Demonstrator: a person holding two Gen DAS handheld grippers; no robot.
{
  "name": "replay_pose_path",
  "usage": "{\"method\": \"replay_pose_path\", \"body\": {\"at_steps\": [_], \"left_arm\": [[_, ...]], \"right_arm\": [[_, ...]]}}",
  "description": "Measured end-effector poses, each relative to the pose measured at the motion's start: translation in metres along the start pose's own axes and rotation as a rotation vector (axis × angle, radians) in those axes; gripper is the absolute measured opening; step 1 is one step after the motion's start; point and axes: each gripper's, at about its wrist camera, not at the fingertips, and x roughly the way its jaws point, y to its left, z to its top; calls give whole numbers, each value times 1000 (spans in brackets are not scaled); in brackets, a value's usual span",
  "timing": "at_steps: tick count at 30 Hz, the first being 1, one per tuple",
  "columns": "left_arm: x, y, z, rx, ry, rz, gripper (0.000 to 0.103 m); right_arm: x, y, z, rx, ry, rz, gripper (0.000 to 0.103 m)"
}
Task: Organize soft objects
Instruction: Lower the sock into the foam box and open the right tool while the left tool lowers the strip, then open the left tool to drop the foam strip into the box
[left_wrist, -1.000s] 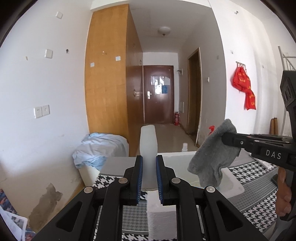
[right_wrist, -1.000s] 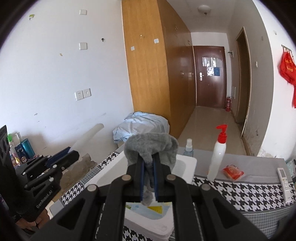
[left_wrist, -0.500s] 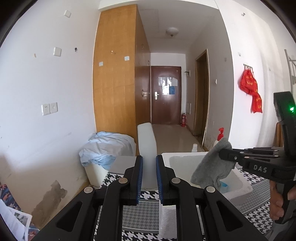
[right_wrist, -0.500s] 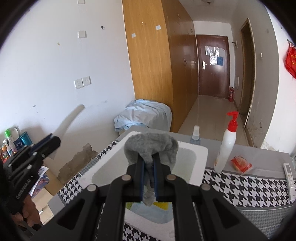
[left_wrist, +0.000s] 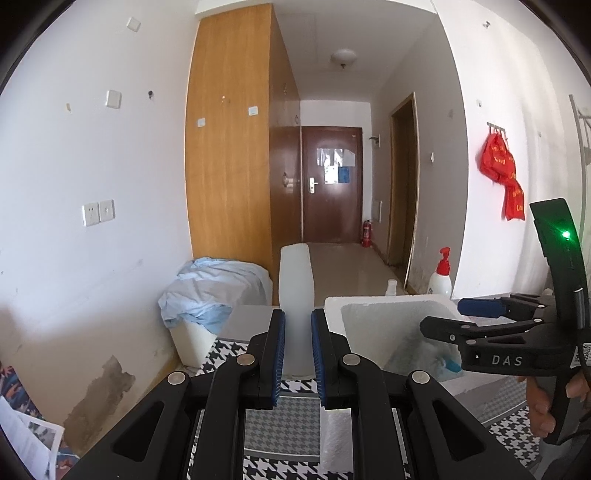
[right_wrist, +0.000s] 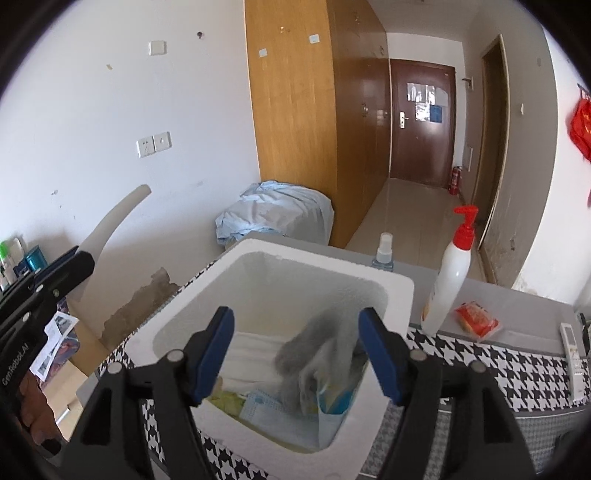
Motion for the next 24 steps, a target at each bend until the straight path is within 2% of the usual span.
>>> {"method": "replay_pose_path", "body": {"at_steps": [7, 24], "left_arm": [[-1, -3, 1, 2, -2, -4, 15], [9, -33, 6, 42, 2, -90, 16]], "right_arm": [[-5, 0, -4, -27, 3, -9, 74], [-39, -30, -17, 15, -46, -64, 74]]}}
